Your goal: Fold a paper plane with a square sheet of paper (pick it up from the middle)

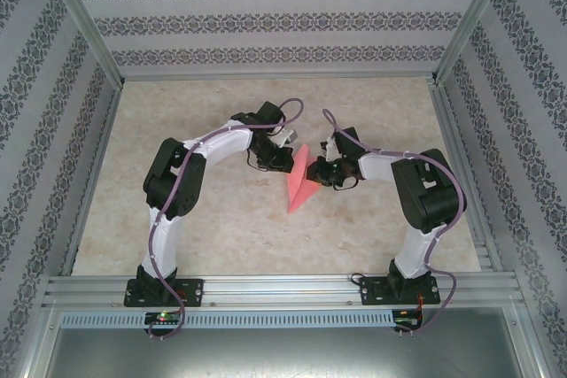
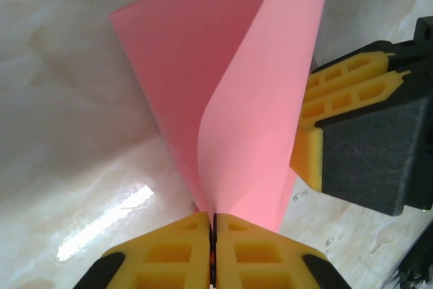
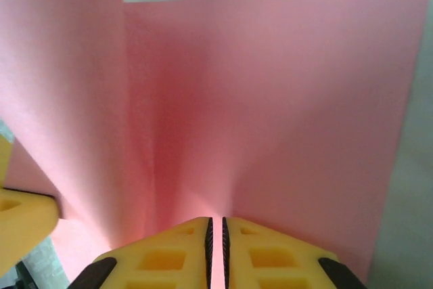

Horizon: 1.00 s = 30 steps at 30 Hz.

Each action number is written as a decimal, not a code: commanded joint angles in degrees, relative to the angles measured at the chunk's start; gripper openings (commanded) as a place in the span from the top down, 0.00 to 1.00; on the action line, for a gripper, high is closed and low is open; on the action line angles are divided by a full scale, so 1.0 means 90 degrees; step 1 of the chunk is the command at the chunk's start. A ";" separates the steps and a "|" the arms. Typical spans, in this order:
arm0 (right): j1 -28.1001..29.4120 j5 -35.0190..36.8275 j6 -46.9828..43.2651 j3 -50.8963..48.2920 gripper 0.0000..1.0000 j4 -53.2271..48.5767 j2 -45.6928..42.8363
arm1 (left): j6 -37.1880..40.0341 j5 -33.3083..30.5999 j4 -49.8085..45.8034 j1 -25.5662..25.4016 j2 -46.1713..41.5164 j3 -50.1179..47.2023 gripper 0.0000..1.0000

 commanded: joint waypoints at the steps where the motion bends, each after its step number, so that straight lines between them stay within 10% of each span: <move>1: 0.0046 -0.0196 0.0136 -0.0017 0.85 0.0258 -0.0130 | 0.0073 0.0360 0.0122 -0.0100 0.0095 0.0022 0.89; 30: -0.0314 -0.0104 0.0397 -0.0906 0.89 0.0376 -0.0538 | -0.0888 0.1887 0.1400 -0.0197 -0.0299 -0.0519 0.83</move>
